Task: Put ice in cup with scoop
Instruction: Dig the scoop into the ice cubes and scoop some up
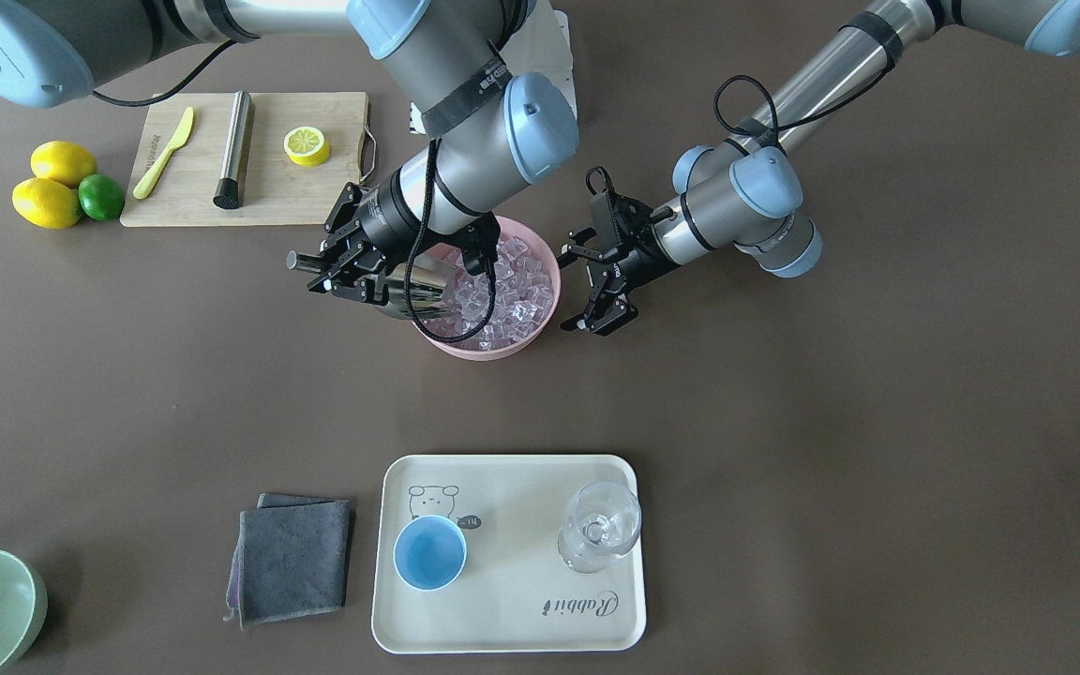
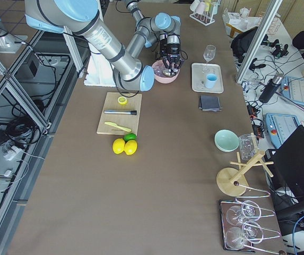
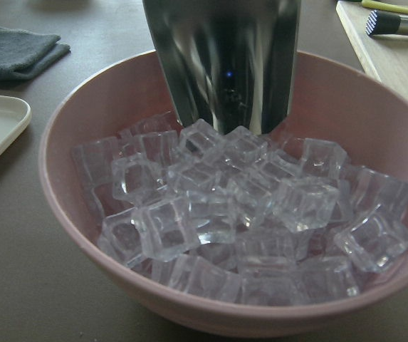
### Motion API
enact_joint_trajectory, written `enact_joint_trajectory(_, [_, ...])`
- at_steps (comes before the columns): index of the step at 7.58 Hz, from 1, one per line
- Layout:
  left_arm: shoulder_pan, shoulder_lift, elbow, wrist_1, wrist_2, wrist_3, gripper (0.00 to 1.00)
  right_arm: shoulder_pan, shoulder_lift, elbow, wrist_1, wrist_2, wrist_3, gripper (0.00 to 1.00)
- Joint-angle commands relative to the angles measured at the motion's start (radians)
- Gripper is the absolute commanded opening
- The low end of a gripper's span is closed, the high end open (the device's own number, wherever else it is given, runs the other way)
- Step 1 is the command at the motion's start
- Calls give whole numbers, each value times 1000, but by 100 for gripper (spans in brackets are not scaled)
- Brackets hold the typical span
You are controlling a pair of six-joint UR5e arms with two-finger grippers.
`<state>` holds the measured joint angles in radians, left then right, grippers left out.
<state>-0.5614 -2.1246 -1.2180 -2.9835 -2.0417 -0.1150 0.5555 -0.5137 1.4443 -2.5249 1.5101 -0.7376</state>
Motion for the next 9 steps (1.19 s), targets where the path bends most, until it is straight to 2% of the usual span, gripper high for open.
enact_joint_trajectory(1, [0,0,0,1,0,0,98,-32,21,-57,35,-1,59,0])
enact_joint_trajectory(4, [0,2,0,1,0,0,98,-63,6,-39,67,22,145,0])
enact_joint_trajectory(6, [0,3,0,1,0,2,98,-91,-55,11,119,27,205,0])
enact_joint_trajectory(9, [2,0,0,17,0,2,98,-91,-196,173,181,36,269,0])
